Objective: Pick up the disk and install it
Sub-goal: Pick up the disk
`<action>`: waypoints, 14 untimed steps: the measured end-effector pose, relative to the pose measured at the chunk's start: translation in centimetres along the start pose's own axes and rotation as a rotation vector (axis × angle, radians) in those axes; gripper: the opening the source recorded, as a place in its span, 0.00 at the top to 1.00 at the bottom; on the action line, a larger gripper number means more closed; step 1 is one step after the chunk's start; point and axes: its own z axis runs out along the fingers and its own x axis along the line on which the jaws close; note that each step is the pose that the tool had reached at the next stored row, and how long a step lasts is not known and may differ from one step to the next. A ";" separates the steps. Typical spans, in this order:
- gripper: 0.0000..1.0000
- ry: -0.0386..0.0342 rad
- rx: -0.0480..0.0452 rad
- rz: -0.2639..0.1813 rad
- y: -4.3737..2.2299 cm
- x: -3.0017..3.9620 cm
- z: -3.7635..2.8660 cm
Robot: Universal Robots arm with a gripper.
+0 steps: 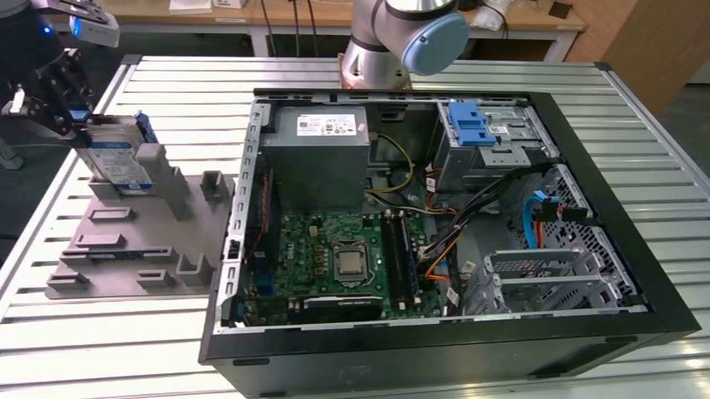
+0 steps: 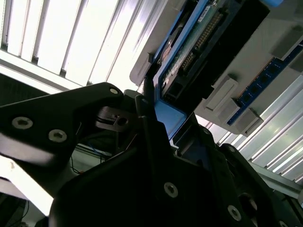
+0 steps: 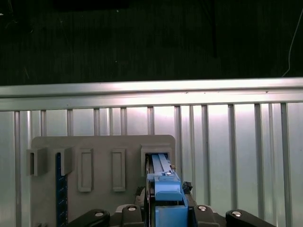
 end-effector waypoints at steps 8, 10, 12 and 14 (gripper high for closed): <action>0.64 0.0000 0.0000 0.000 0.00 0.00 0.01; 0.64 0.0000 0.0001 0.000 0.00 0.00 0.01; 0.64 0.0000 0.0000 0.000 0.00 0.00 0.02; 0.64 -0.0002 0.0004 0.000 0.00 0.00 0.02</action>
